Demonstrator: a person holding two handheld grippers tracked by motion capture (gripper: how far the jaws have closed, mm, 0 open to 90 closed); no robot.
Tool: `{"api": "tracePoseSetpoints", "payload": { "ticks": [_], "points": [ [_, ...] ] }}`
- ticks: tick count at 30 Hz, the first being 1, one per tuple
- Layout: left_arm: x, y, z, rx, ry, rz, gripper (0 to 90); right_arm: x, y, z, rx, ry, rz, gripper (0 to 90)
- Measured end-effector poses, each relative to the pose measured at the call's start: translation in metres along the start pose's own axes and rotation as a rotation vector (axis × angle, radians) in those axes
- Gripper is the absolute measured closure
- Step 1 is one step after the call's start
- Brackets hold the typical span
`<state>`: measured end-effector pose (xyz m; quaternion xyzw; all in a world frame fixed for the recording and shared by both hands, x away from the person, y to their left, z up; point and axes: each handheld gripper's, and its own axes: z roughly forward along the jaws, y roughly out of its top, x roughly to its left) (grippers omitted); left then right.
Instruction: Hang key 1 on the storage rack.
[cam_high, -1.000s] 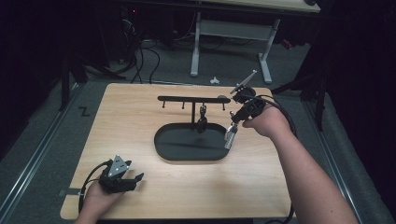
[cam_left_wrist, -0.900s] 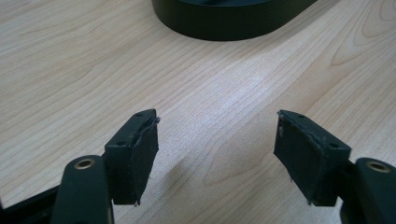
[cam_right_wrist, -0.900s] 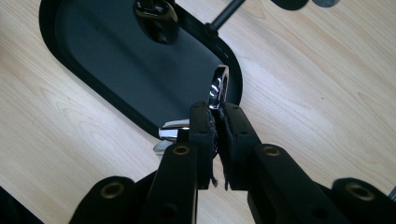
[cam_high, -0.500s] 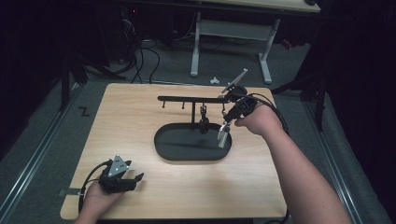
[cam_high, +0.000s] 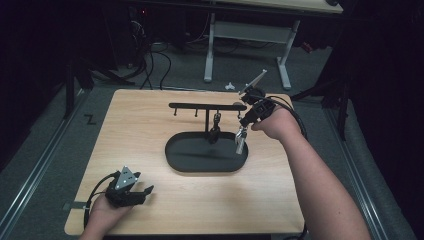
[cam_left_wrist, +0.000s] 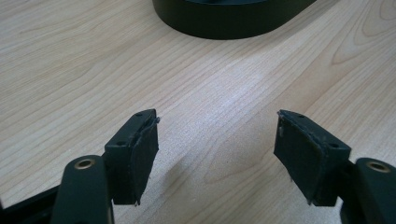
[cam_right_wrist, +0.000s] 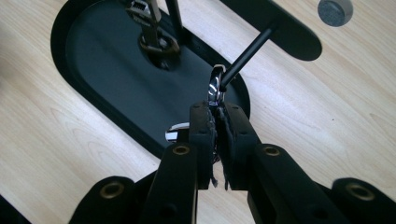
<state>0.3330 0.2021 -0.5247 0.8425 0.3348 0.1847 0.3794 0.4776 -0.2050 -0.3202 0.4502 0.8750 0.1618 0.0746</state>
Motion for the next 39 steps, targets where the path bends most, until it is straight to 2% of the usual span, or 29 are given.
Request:
{"api": "tracePoseSetpoints", "payload": {
  "ticks": [4,5,10,11,16,19,27,31,32,37,39],
  "points": [
    [0.0,0.0,0.0,-0.001,0.001,-0.002,30.8,-0.001,0.001,0.001,-0.003,-0.003,0.012,83.7],
    [0.0,0.0,-0.001,-0.002,0.002,-0.004,30.8,-0.002,0.001,0.002,-0.006,-0.006,-0.001,83.7],
    [0.0,0.0,0.0,0.0,0.0,-0.002,30.8,-0.003,0.001,0.002,-0.012,-0.013,-0.002,82.8],
    [0.0,0.0,0.0,0.0,0.0,-0.002,30.9,-0.003,0.001,0.002,-0.015,-0.017,0.015,82.5],
    [0.0,-0.001,0.0,0.001,-0.001,-0.002,30.9,-0.005,0.0,0.003,-0.02,-0.025,0.006,81.8],
    [0.0,-0.001,0.0,0.001,-0.001,-0.001,30.9,-0.006,0.001,0.005,-0.025,-0.058,0.002,79.2],
    [0.0,-0.001,0.0,-0.005,0.002,-0.003,30.9,-0.008,-0.005,0.005,-0.031,-0.056,0.015,77.1],
    [0.0,-0.001,-0.001,-0.002,0.004,-0.003,30.8,-0.009,-0.01,0.005,-0.035,-0.054,0.026,72.4],
    [0.0,-0.001,-0.001,-0.003,0.005,-0.003,30.8,-0.009,-0.012,0.007,-0.031,-0.062,0.028,67.7],
    [0.0,-0.001,-0.001,-0.004,0.009,-0.003,30.8,-0.009,-0.016,0.009,-0.037,-0.062,0.041,61.6],
    [0.0,-0.002,-0.001,-0.011,0.011,-0.007,30.8,-0.011,-0.019,0.01,-0.047,-0.062,0.051,55.5]
  ]
}}
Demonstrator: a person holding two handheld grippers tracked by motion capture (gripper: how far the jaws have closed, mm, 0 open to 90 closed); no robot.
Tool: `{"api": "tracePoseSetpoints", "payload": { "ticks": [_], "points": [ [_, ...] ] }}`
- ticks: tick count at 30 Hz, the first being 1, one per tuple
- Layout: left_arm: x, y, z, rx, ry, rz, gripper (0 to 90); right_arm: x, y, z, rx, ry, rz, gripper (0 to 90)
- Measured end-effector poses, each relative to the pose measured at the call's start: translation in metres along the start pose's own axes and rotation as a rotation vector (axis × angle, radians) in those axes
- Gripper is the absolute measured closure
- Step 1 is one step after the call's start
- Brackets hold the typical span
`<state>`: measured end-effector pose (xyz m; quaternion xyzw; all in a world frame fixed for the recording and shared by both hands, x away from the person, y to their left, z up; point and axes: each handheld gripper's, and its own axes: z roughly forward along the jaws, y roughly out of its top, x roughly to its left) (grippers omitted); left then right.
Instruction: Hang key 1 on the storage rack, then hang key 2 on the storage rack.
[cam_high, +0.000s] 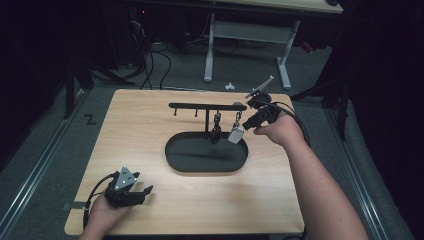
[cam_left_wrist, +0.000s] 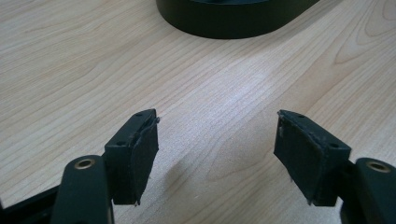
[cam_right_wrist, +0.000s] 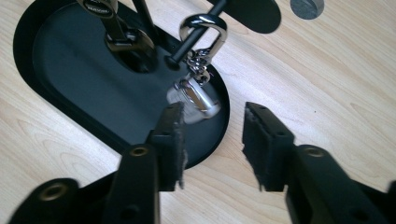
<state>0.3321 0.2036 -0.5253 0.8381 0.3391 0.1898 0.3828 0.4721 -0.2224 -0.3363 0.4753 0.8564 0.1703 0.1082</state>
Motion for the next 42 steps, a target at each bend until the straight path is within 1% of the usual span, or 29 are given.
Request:
{"api": "tracePoseSetpoints", "payload": {
  "ticks": [3,4,5,6,7,8,10,11,12,13,15,16,17,18,20,21,22,25,28,30,31,32,33,34,36,39,41,42],
  "points": [
    [0.0,0.0,0.0,0.001,-0.001,-0.001,30.8,-0.001,-0.002,0.001,-0.007,0.006,0.014,52.2],
    [0.0,0.0,0.0,0.004,-0.002,-0.001,30.8,-0.001,-0.005,0.002,-0.014,0.002,0.018,47.5],
    [0.0,0.0,0.0,0.002,-0.001,-0.001,30.8,-0.001,-0.005,0.002,-0.014,0.002,0.018,47.5],
    [0.0,0.0,0.0,0.003,-0.001,0.002,30.8,-0.003,-0.009,0.005,-0.033,0.004,0.025,43.2],
    [0.0,0.0,0.0,0.002,0.0,0.003,30.8,-0.004,-0.011,0.006,-0.037,0.0,0.031,40.7],
    [0.0,0.0,0.0,0.002,0.0,0.003,30.8,-0.004,-0.011,0.006,-0.037,0.0,0.031,40.7],
    [-0.001,0.0,-0.001,-0.002,-0.001,0.002,30.8,-0.004,-0.015,0.01,-0.048,-0.004,0.041,36.9],
    [-0.001,0.001,-0.001,-0.009,0.001,0.0,30.8,-0.005,-0.019,0.013,-0.066,-0.002,0.044,34.0],
    [-0.001,0.001,-0.001,-0.009,0.001,0.0,30.8,-0.005,-0.021,0.014,-0.073,-0.002,0.047,32.5],
    [-0.001,0.001,-0.001,-0.009,0.0,0.0,30.8,-0.005,-0.021,0.014,-0.073,-0.002,0.047,32.5],
    [-0.001,0.003,0.0,-0.021,-0.002,-0.003,30.8,-0.007,-0.029,0.018,-0.089,-0.001,0.061,31.4],
    [-0.001,0.003,0.0,-0.021,-0.002,-0.003,30.8,-0.007,-0.029,0.018,-0.089,-0.001,0.061,31.4],
    [-0.001,0.004,0.0,-0.02,-0.005,0.0,30.8,-0.008,-0.035,0.019,-0.096,0.001,0.075,31.4],
    [-0.001,0.005,0.001,-0.019,-0.007,0.005,30.8,-0.008,-0.035,0.019,-0.096,0.001,0.075,31.4],
    [-0.003,0.006,0.002,-0.024,-0.009,0.012,30.8,-0.009,-0.04,0.021,-0.104,0.003,0.089,31.4],
    [-0.004,0.008,0.004,-0.024,-0.013,0.015,30.8,-0.008,-0.045,0.022,-0.117,0.001,0.091,31.4],
    [-0.004,0.008,0.004,-0.024,-0.013,0.015,30.8,-0.008,-0.045,0.022,-0.117,0.001,0.091,31.4],
    [-0.005,0.008,0.005,-0.017,-0.014,0.018,30.7,-0.004,-0.054,0.024,-0.137,-0.004,0.077,30.4],
    [-0.005,0.009,0.006,-0.018,-0.015,0.018,30.8,-0.001,-0.059,0.027,-0.148,-0.003,0.084,29.6],
    [-0.006,0.01,0.006,-0.018,-0.016,0.022,30.7,0.005,-0.068,0.031,-0.167,-0.013,0.072,28.9],
    [-0.007,0.01,0.006,-0.015,-0.019,0.026,30.7,0.007,-0.07,0.033,-0.162,-0.026,0.064,27.4],
    [-0.007,0.01,0.006,-0.015,-0.019,0.026,30.7,0.01,-0.073,0.035,-0.167,-0.044,0.046,27.6],
    [-0.008,0.01,0.007,-0.015,-0.018,0.03,30.7,0.01,-0.073,0.035,-0.167,-0.044,0.046,27.6],
    [-0.008,0.01,0.007,-0.015,-0.021,0.03,30.7,0.012,-0.077,0.036,-0.18,-0.047,0.044,27.6],
    [-0.007,0.01,0.007,-0.022,-0.03,0.019,30.5,0.015,-0.083,0.04,-0.197,-0.042,0.044,27.5],
    [-0.007,0.011,0.006,-0.028,-0.029,0.013,30.5,0.018,-0.096,0.044,-0.246,-0.025,0.061,26.5],
    [-0.007,0.011,0.006,-0.031,-0.029,0.011,30.5,0.02,-0.106,0.049,-0.281,-0.034,0.069,25.3],
    [-0.007,0.011,0.006,-0.031,-0.029,0.01,30.6,0.021,-0.113,0.052,-0.301,-0.048,0.078,25.3]
  ]
}}
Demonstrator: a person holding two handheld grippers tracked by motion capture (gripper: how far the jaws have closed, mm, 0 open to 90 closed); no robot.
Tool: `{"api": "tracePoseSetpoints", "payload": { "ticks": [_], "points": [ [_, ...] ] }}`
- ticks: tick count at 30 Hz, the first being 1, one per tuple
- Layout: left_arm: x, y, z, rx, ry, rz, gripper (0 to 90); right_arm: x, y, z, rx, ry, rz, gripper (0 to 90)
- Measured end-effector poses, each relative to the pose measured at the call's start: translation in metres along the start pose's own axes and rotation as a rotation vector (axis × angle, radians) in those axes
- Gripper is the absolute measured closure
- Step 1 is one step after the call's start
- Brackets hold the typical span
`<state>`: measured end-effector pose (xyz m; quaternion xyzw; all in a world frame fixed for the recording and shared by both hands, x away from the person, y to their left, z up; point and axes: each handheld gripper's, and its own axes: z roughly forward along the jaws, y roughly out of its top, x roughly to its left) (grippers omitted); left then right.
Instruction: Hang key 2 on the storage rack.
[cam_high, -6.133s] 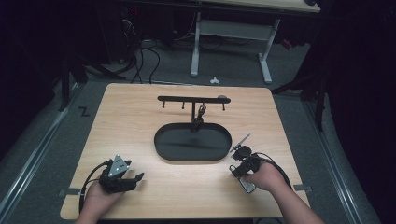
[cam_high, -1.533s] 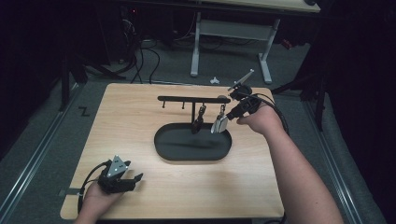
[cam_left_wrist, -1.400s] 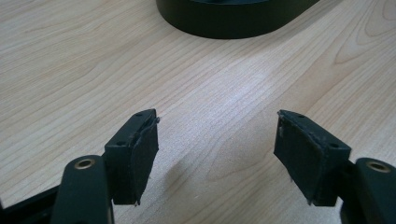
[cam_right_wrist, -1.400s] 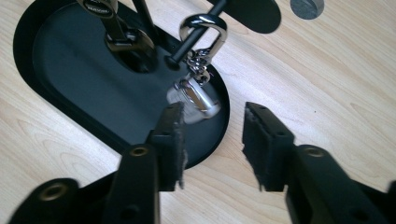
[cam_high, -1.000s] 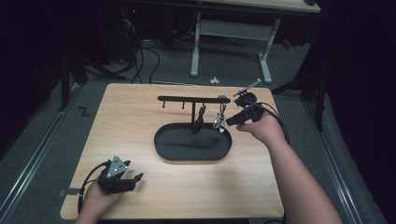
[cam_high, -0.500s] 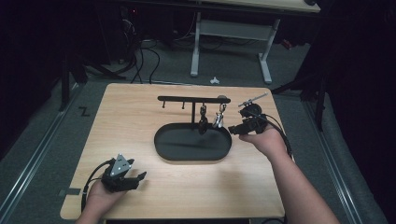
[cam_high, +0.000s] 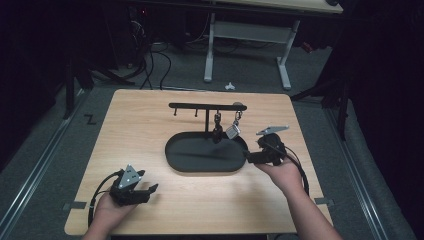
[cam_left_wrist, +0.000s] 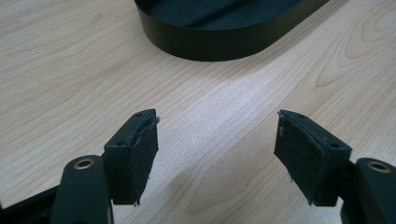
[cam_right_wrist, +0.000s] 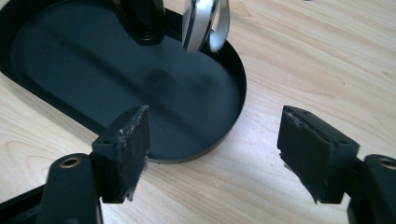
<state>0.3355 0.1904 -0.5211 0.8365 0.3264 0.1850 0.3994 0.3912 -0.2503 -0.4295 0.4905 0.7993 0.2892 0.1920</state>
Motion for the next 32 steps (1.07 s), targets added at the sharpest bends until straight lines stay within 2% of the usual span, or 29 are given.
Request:
{"api": "tracePoseSetpoints", "payload": {
  "ticks": [2,3,4,5,6,9,11,12,13,14,15,16,18,20,24,28,32],
  "points": [
    [-0.001,0.0,0.001,0.001,0.001,0.0,30.5,0.0,-0.012,0.002,-0.032,-0.024,-0.001,23.2],
    [-0.001,0.001,0.002,0.003,0.002,-0.003,30.5,0.0,-0.028,0.003,-0.067,-0.04,-0.002,21.7],
    [-0.001,0.001,0.002,0.003,0.002,-0.003,30.4,0.0,-0.028,0.003,-0.067,-0.04,-0.002,21.7],
    [-0.001,0.001,0.003,-0.004,0.001,-0.017,30.4,0.0,-0.045,0.004,-0.101,-0.048,0.01,21.4],
    [-0.001,0.001,0.003,-0.004,0.001,-0.017,30.4,0.0,-0.045,0.004,-0.101,-0.048,0.01,21.4],
    [-0.001,0.003,0.002,-0.03,0.002,-0.046,30.4,0.002,-0.072,0.005,-0.138,-0.061,0.021,21.0],
    [-0.002,0.005,0.004,-0.041,0.008,-0.06,30.4,0.005,-0.1,0.005,-0.187,-0.072,0.034,20.4],
    [-0.002,0.005,0.004,-0.041,0.008,-0.06,30.4,0.005,-0.1,0.005,-0.187,-0.072,0.034,20.4],
    [-0.002,0.005,0.004,-0.042,0.009,-0.061,30.4,0.005,-0.11,0.005,-0.211,-0.079,0.041,21.2],
    [-0.003,0.006,0.005,-0.048,0.011,-0.063,30.4,0.006,-0.119,0.005,-0.224,-0.075,0.058,21.9],
    [-0.003,0.007,0.006,-0.047,0.013,-0.06,30.4,0.006,-0.123,0.005,-0.222,-0.05,0.079,21.7],
    [-0.005,0.008,0.007,-0.043,0.014,-0.052,30.4,0.007,-0.125,0.004,-0.226,-0.046,0.074,21.6],
    [-0.007,0.01,0.008,-0.041,0.019,-0.038,30.2,0.009,-0.125,0.004,-0.242,-0.067,0.058,21.6],
    [-0.009,0.012,0.007,-0.054,0.017,-0.046,30.0,0.01,-0.125,0.005,-0.251,-0.064,0.062,21.1],
    [-0.012,0.014,0.006,-0.061,0.01,-0.036,29.9,0.013,-0.126,0.007,-0.237,-0.065,0.049,20.8],
    [-0.01,0.014,0.007,-0.062,0.001,-0.029,29.9,0.009,-0.129,0.003,-0.263,-0.054,0.083,20.8],
    [-0.009,0.016,0.006,-0.065,-0.001,-0.015,29.7,0.005,-0.129,0.002,-0.275,-0.067,0.112,20.9]
  ]
}}
